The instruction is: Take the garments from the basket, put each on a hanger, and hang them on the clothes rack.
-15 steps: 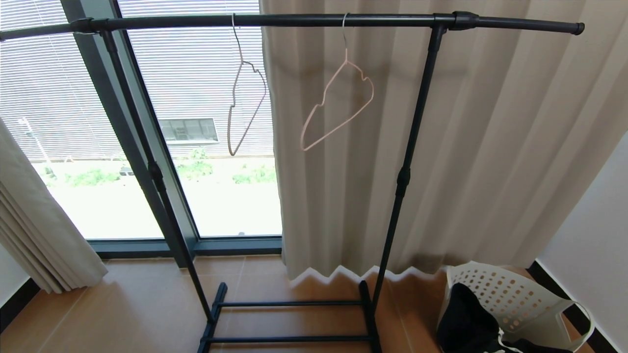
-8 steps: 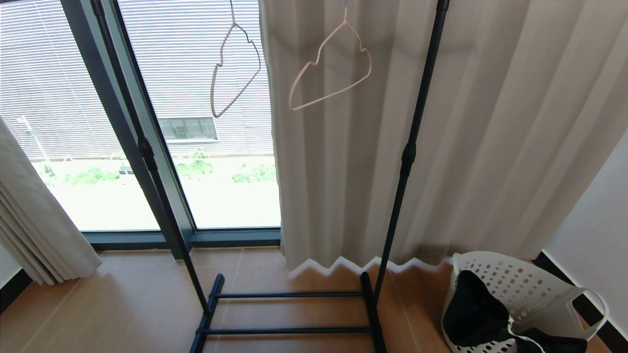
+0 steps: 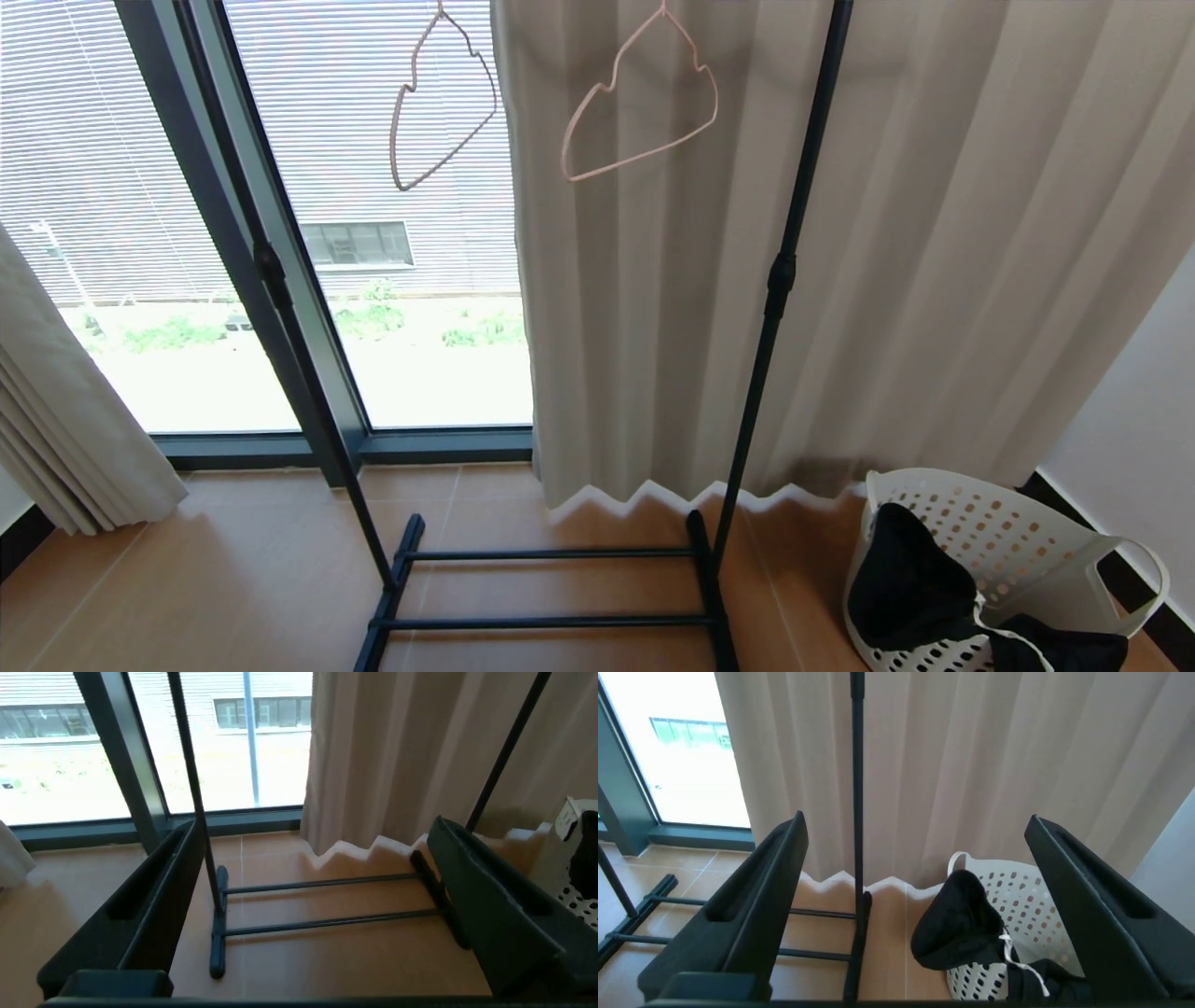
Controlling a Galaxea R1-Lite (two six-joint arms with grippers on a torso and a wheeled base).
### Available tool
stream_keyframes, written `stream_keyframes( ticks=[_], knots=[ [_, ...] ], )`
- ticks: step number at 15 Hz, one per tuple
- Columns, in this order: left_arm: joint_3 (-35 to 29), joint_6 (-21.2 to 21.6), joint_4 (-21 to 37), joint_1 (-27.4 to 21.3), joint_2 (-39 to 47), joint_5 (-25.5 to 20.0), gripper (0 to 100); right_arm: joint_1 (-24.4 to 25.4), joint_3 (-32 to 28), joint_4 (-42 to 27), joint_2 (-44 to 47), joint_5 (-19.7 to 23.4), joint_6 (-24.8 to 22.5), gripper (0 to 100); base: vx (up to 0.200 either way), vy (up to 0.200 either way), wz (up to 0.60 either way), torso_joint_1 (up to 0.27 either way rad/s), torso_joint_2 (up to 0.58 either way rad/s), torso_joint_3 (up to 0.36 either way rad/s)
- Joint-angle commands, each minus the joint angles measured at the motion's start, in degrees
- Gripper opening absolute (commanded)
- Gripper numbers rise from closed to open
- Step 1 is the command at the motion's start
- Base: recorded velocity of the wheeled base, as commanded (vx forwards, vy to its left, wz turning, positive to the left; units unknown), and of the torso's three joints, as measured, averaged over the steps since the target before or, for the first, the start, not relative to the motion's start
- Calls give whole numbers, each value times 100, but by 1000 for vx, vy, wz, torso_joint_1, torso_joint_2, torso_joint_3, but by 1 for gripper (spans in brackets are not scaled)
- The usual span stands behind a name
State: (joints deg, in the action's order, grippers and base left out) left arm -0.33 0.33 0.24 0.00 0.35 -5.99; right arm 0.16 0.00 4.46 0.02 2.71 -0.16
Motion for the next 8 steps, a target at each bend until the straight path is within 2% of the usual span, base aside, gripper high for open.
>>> stream_keyframes(
  ticks=[1, 6, 8],
  knots=[
    [-2, 2, 2, 0, 9, 1, 100, 2, 0, 2, 6, 2, -2, 100, 0, 0, -600, 2, 2, 7],
    [-2, 2, 2, 0, 9, -8, 100, 2, 0, 11, 6, 2, -2, 100, 0, 0, -600, 1, 6, 3],
    [-2, 2, 2, 0, 9, 1, 100, 2, 0, 2, 6, 2, -11, 100, 0, 0, 0, 0, 0, 0]
  ],
)
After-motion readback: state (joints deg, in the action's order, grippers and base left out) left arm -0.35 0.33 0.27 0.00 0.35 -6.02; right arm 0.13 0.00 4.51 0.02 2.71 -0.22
